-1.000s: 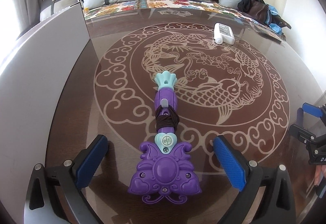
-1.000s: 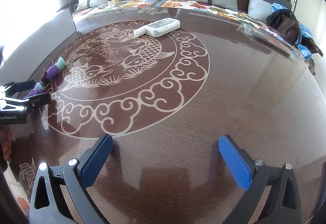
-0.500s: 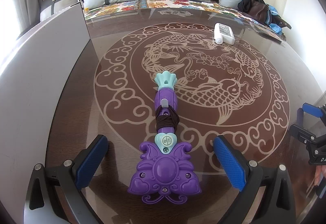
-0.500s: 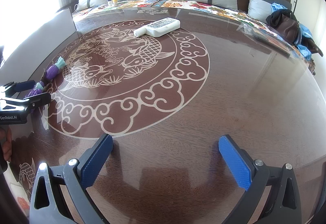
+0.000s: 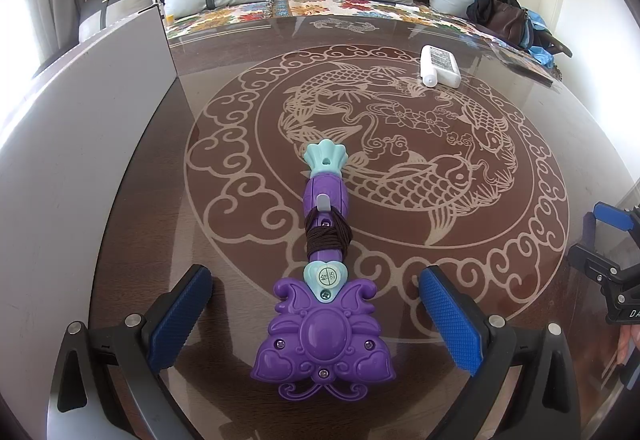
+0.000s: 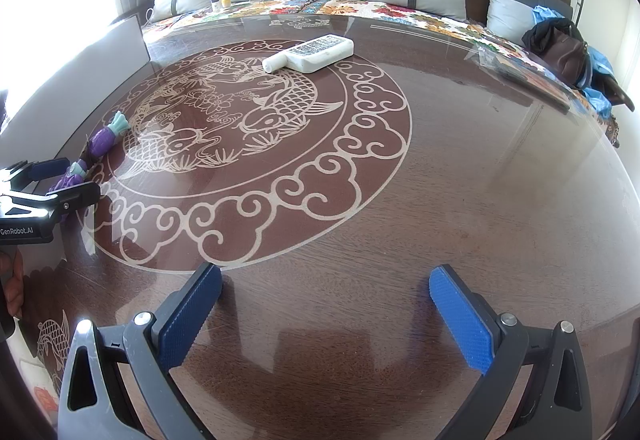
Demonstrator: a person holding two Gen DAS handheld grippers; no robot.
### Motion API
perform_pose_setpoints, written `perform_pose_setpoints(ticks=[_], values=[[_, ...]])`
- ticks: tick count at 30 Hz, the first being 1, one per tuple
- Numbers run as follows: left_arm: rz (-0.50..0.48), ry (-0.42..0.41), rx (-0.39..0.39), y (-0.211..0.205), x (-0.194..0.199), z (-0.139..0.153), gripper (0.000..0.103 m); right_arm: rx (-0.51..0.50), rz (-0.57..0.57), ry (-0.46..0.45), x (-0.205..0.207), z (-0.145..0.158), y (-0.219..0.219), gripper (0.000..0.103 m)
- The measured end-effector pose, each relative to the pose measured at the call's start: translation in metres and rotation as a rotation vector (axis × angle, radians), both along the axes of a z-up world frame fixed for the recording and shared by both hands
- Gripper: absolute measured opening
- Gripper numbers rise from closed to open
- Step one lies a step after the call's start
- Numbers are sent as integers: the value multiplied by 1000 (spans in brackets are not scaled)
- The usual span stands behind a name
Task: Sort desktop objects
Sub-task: 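Lift the purple toy with the left tool and hold it above the table, then reach the right tool to the white remote and close on it, then carry the purple toy and white remote toward the cardboard box with both tools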
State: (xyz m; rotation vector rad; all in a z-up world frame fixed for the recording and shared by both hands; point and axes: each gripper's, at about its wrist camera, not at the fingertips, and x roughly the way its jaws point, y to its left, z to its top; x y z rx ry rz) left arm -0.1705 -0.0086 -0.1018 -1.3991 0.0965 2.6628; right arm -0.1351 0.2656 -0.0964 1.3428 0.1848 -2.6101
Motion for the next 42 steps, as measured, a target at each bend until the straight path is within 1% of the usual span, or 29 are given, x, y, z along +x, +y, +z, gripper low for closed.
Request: perform_pose_setpoints(ticks=[8,9,10,11,13,15,16,18,20,23,25,27,28,29,30,32,34,37,39,42], values=[[0,0,0,0,0,0,103,1,2,-4,-1,0,0,103],[0,0,0,0,0,0,103,6,7,-36,-6,2,-1,103],[0,0,0,0,0,0,103,0,-10,-57,-15,3,-1,103],[0,0,0,0,0,0,103,-24,-45,-49,-25,8,1,103],[0,0,0,0,0,0,103,-131,-120,-30,-53,19,7,103],[0,0,0,0,0,0,103,-228,-177,-77,-94,25,7,103],[0,0,0,0,0,0,103,-256,-196,-111,-116,26,2,103],[0,0,0,0,0,0,103,-291,-216,-149,-157,28,-11,103],[0,0,0,0,0,0,103,-279,-235,-155,-190,32,-28,103],[1,0,0,0,0,0,103,-191,-249,-156,-229,33,-55,103],[1,0,0,0,0,0,103,-127,-260,-190,-249,26,-68,103],[1,0,0,0,0,0,103,-91,-270,-209,-258,20,-74,101],[1,0,0,0,0,0,103,-89,-269,-212,-258,18,-75,92],[1,0,0,0,0,0,103,-90,-266,-218,-257,15,-75,79],[1,0,0,0,0,0,103,-66,-262,-195,-253,16,-77,75],[1,0,0,0,0,0,103,-51,-225,-164,-246,16,-77,58],[1,0,0,0,0,0,103,-61,-180,-150,-235,16,-76,52],[1,0,0,0,0,0,103,-48,-77,-131,-201,15,-76,52],[1,1,-1,0,0,0,103,-30,20,-114,-165,14,-77,52],[2,1,-2,0,1,0,103,-12,145,-90,-94,12,-72,52]])
